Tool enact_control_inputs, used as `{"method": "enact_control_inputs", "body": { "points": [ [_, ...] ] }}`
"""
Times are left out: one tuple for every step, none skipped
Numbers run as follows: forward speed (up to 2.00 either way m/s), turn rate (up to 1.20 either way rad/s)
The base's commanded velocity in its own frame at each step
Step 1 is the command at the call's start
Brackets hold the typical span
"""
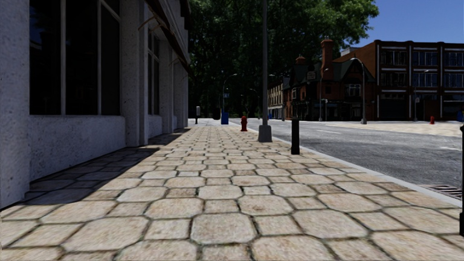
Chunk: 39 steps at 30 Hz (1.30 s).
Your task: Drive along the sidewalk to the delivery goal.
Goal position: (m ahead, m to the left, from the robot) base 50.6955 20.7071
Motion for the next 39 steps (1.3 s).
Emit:
{"method": "enact_control_inputs", "body": {
  "points": [
    [2.0,0.11],
    [2.0,0.0],
    [2.0,0.0],
    [2.0,0.0],
    [2.0,0.0],
    [2.0,0.0],
    [2.0,0.0],
    [2.0,0.0],
    [2.0,0.0],
    [2.0,0.0],
    [2.0,0.0],
    [2.0,0.0],
    [2.0,0.0],
    [2.0,0.0],
    [2.0,0.0],
    [2.0,0.0],
    [2.0,0.0],
    [2.0,0.02],
    [2.0,0.1],
    [2.0,0.21],
    [2.0,0.24],
    [2.0,0.24],
    [2.0,0.18],
    [2.0,0.01],
    [2.0,0.0],
    [2.0,0.0],
    [2.0,0.0],
    [2.0,0.0],
    [2.0,0.0],
    [2.0,0.0],
    [2.0,0.0],
    [2.0,0.0],
    [2.0,0.0],
    [2.0,0.0],
    [2.0,0.0],
    [2.0,0.0],
    [2.0,0.0],
    [2.0,0.0],
    [2.0,0.0]
  ]
}}
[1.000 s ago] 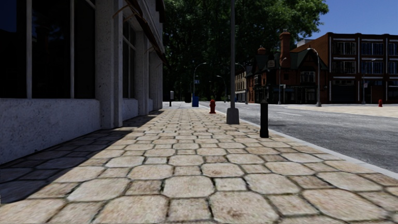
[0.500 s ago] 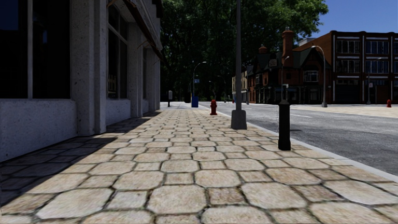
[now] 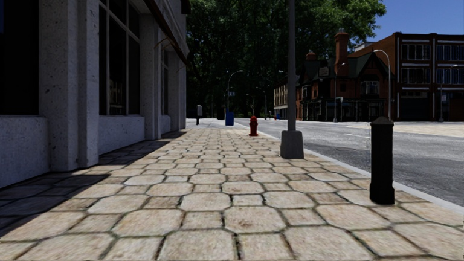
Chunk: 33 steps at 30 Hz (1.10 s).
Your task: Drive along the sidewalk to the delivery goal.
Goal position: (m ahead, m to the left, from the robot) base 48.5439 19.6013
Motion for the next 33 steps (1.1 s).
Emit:
{"method": "enact_control_inputs", "body": {
  "points": [
    [2.0,0.0],
    [2.0,0.05],
    [2.0,0.08],
    [2.0,0.08],
    [2.0,0.06],
    [2.0,0.0],
    [2.0,0.0],
    [2.0,0.0],
    [2.0,0.0],
    [2.0,0.0],
    [2.0,0.0],
    [2.0,0.0],
    [2.0,0.0],
    [2.0,0.02],
    [2.0,0.09],
    [2.0,0.11],
    [2.0,0.12],
    [2.0,0.12],
    [2.0,0.12],
    [2.0,0.13],
    [2.0,0.13],
    [2.0,0.14],
    [2.0,0.14],
    [2.0,0.14],
    [2.0,0.14],
    [2.0,0.14],
    [2.0,0.14],
    [2.0,0.14],
    [2.0,0.14],
    [2.0,0.14],
    [2.0,0.14],
    [2.0,0.14],
    [2.0,0.14]
  ]
}}
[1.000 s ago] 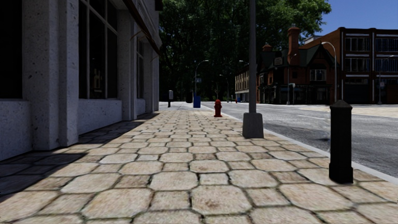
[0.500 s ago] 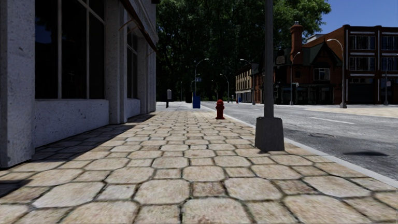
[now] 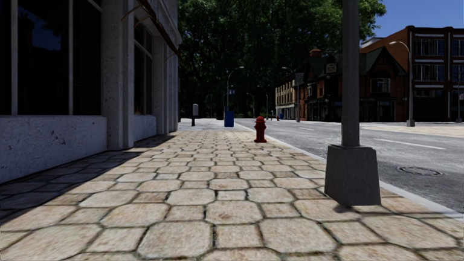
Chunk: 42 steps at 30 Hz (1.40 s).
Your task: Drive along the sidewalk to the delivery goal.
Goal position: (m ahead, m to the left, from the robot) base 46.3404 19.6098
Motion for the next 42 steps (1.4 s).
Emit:
{"method": "enact_control_inputs", "body": {
  "points": [
    [2.0,0.09],
    [2.0,0.0],
    [2.0,0.0],
    [2.0,0.0],
    [2.0,0.0],
    [2.0,0.0],
    [2.0,0.0],
    [2.0,0.0],
    [2.0,0.0],
    [2.0,0.0],
    [2.0,0.0],
    [2.0,0.0],
    [2.0,0.0],
    [2.0,0.0],
    [2.0,0.0],
    [2.0,0.0],
    [2.0,0.0],
    [2.0,0.04],
    [2.0,0.04],
    [2.0,0.18],
    [2.0,0.23],
    [2.0,0.24],
    [2.0,0.24],
    [2.0,0.24],
    [2.0,0.24],
    [2.0,0.24],
    [2.0,0.24],
    [2.0,0.24],
    [2.0,0.24],
    [2.0,0.24],
    [2.0,0.21],
    [2.0,0.17],
    [2.0,0.15],
    [2.0,0.15],
    [2.0,0.15],
    [2.0,0.15],
    [2.0,0.11],
    [2.0,0.08],
    [2.0,0.08],
    [2.0,0.07],
    [2.0,0.07],
    [2.0,0.07]
  ]
}}
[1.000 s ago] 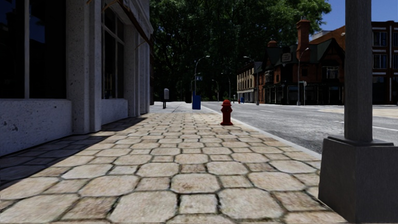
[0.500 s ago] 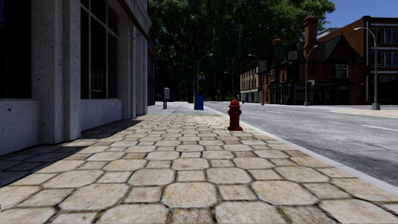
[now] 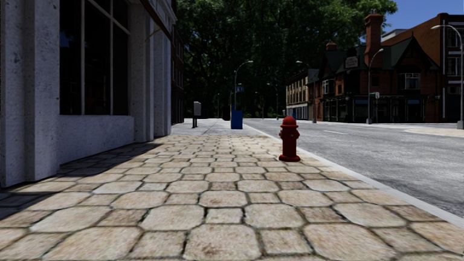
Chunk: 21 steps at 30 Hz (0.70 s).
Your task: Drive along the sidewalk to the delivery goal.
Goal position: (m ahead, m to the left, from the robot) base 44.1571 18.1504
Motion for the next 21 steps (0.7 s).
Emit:
{"method": "enact_control_inputs", "body": {
  "points": [
    [2.0,0.07],
    [2.0,0.07],
    [2.0,0.07],
    [2.0,0.07],
    [2.0,0.07],
    [2.0,0.07],
    [2.0,0.07],
    [2.0,0.07],
    [2.0,0.07],
    [2.0,0.07],
    [2.0,0.07],
    [2.0,0.07],
    [2.0,0.07],
    [2.0,0.07],
    [2.0,0.07],
    [2.0,0.07],
    [2.0,0.07],
    [2.0,0.07],
    [2.0,0.07],
    [2.0,0.07],
    [2.0,0.07]
  ]
}}
